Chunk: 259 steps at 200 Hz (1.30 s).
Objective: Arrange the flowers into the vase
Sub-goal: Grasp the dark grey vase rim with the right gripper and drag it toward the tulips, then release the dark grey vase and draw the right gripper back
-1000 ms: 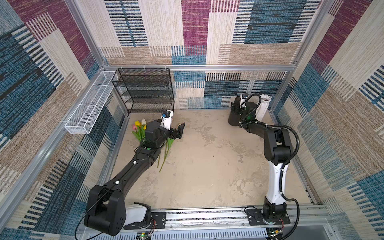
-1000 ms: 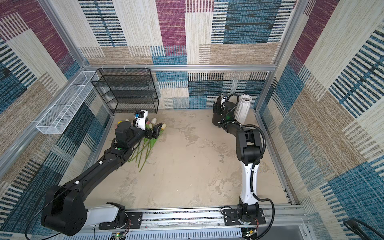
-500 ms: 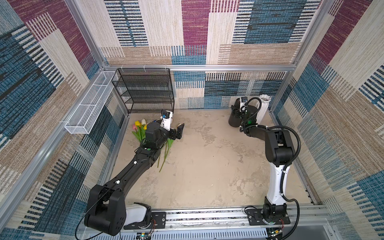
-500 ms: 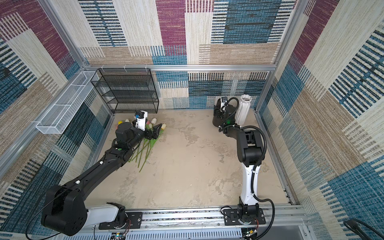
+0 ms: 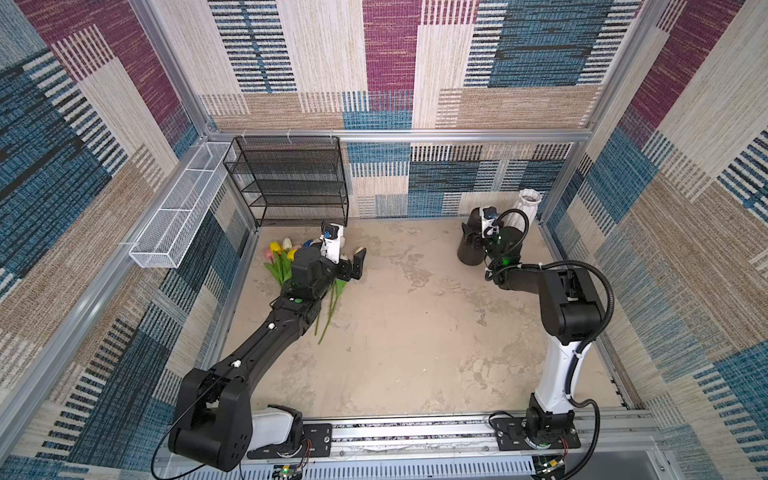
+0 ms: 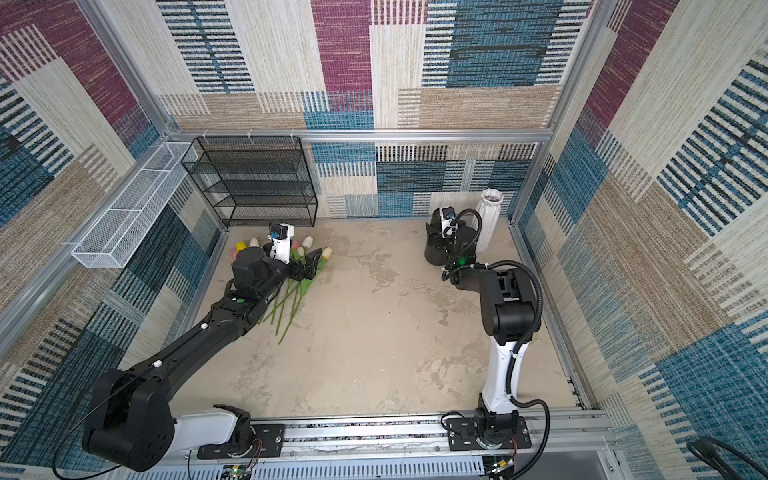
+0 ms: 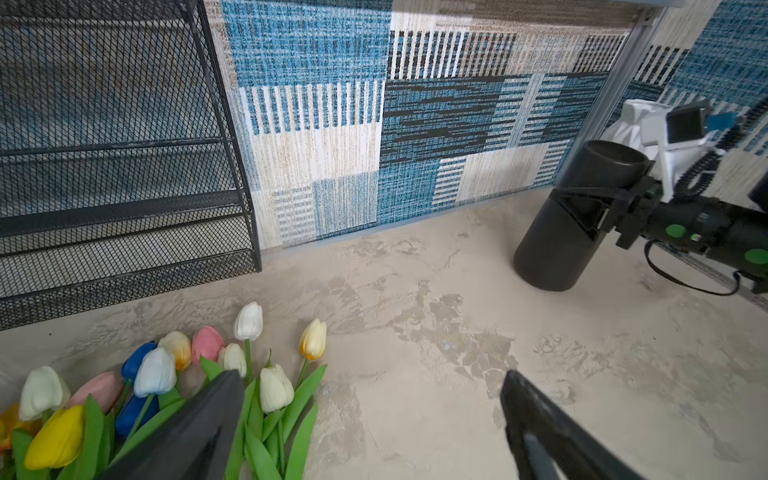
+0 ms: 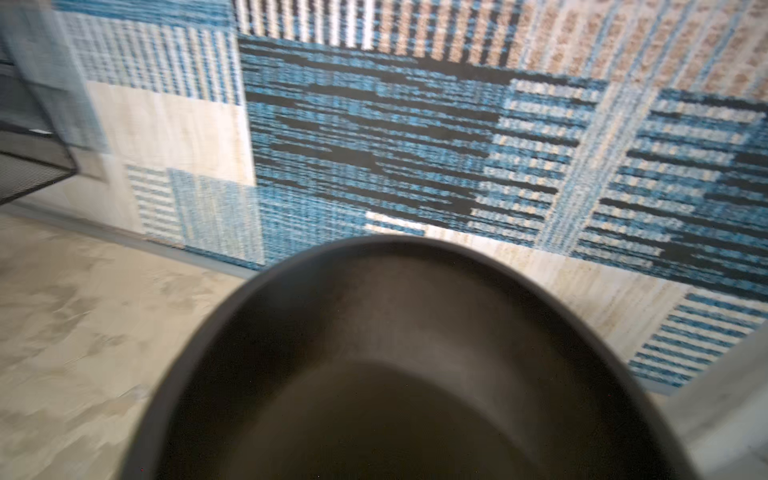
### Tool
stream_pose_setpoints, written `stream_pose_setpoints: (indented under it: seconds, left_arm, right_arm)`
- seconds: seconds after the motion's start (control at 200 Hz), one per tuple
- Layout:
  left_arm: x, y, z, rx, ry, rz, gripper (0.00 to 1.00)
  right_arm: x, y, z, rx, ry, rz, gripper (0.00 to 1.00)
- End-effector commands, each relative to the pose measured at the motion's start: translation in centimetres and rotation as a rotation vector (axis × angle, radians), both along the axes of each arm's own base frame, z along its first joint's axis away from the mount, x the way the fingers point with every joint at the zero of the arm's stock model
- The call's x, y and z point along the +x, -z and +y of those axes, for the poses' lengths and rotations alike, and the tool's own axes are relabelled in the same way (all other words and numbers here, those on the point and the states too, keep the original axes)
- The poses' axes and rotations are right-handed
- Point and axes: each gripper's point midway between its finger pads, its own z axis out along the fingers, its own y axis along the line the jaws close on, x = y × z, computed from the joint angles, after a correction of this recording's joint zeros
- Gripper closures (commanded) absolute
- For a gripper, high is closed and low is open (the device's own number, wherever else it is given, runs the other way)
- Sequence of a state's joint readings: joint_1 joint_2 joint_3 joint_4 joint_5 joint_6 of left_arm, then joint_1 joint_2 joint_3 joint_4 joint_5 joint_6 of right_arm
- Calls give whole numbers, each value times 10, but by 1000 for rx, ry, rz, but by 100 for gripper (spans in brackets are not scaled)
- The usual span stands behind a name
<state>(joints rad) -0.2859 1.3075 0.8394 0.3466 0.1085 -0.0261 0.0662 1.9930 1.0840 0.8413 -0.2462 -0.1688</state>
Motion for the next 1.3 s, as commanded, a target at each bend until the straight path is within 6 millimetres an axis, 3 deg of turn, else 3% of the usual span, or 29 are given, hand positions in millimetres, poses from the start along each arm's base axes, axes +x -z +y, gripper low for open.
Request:
stream_pose_setpoints:
  seconds: [0.0,0.15,0.366,0.466,0.571,0.711,0.911,0.957,1.037,1.247,1.292]
  left_arm:
    - [2,-10,6,-13,-32,-40,0]
    - [1,-4,14,-14,-70,-38,0]
    - [5,8,37,-78,-141,24,1]
    - [7,12,47,-111,-162,47,1]
    - [7,16,52,-106,-171,67,1]
    - [5,21,52,-85,-168,96,1]
    - [3,35,59,-54,-195,139,1]
    - [3,38,61,-49,-202,153,1]
    - [4,45,65,-44,-219,189,1]
    - [8,63,65,-19,-211,301,2]
    - [9,66,66,-12,-213,325,2]
  right_arm:
    - [-34,-45,37,4,-236,-177,38]
    - [-72,-52,77,6,-423,-186,42]
    - [-132,-57,167,-12,-666,-214,44]
    - [-153,-60,202,7,-736,-247,45]
    - [-167,-61,226,42,-796,-267,45]
    - [-174,-52,246,46,-852,-248,45]
    - [-175,-38,259,39,-900,-189,42]
    - [-172,-35,259,36,-889,-176,37]
    - [-164,-32,259,33,-856,-149,18]
    - [-158,-23,256,35,-817,-113,0]
    - [-155,-23,254,37,-802,-107,0]
